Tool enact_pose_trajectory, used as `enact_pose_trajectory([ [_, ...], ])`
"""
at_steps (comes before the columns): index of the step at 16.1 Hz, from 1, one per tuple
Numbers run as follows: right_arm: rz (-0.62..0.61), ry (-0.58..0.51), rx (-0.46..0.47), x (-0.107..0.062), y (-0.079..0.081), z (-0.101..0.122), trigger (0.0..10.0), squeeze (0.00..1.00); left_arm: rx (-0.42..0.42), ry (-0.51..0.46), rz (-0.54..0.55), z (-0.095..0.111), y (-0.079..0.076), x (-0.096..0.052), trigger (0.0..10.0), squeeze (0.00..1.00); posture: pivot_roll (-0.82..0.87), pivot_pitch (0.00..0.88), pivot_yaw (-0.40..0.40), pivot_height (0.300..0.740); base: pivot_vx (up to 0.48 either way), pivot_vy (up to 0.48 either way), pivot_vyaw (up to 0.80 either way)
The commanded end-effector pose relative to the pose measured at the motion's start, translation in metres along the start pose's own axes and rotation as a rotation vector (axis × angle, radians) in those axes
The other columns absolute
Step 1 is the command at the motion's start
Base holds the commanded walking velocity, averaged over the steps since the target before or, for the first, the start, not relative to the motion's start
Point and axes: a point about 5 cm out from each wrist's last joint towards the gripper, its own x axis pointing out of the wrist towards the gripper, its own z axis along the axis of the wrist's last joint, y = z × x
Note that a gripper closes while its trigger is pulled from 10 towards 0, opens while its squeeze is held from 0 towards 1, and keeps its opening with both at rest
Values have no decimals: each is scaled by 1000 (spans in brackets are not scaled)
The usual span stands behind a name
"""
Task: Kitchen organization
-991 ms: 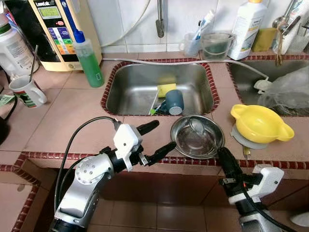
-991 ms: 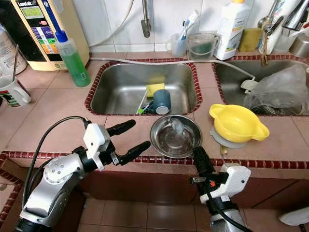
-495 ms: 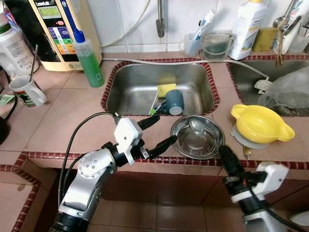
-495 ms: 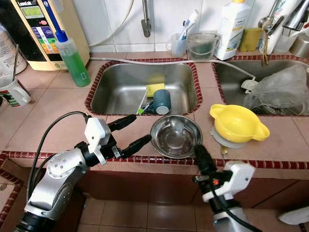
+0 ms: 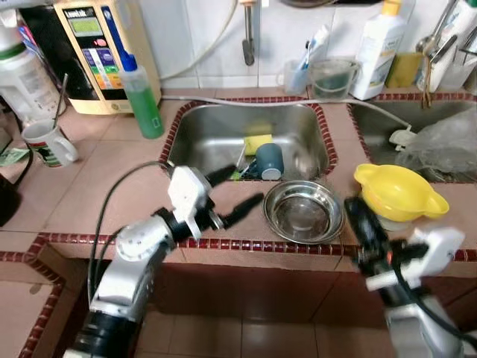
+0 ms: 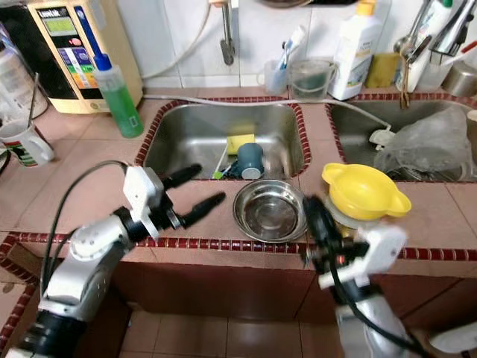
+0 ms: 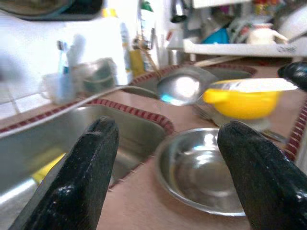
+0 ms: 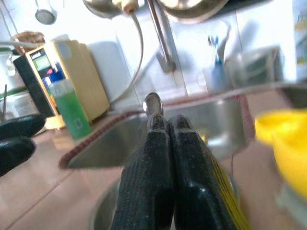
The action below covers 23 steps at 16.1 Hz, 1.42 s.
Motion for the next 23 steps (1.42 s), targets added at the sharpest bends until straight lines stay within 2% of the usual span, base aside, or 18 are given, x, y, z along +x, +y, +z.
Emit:
enact_pose_trajectory([
  [1, -20, -23, -41, 5, -6, 6, 10000, 0, -6, -18, 50, 5, 11, 1, 10000, 0, -156, 35, 98, 740, 0, 0, 0],
  [4, -67, -84, -89, 28, -16, 17, 10000, 0, -16, -33, 146, 15, 31, 10, 10000, 0, -149, 29, 98, 740, 0, 0, 0],
  [7, -113, -83, -151, 48, -26, 21, 10000, 0, -102, -52, 296, 23, 54, 21, 10000, 0, -144, 36, 92, 740, 0, 0, 0],
  [9, -124, -66, -174, 58, -33, 21, 10000, 0, -150, -64, 349, 28, 61, 28, 10000, 0, -142, 44, 88, 740, 0, 0, 0],
  [13, -158, -14, -231, 75, -44, 20, 10000, 0, -185, -39, 415, 27, 65, 40, 10000, 0, -139, 58, 80, 740, 0, 0, 0],
  [17, -129, -33, -240, 85, -38, 22, 10000, 0, -158, -29, 443, 27, 69, 43, 10000, 0, -133, 59, 75, 740, 0, 0, 0],
  [23, -114, -17, -255, 95, -40, 21, 10000, 0, -153, -15, 387, 31, 65, 46, 10000, 0, -113, 77, 71, 740, 0, 0, 0],
])
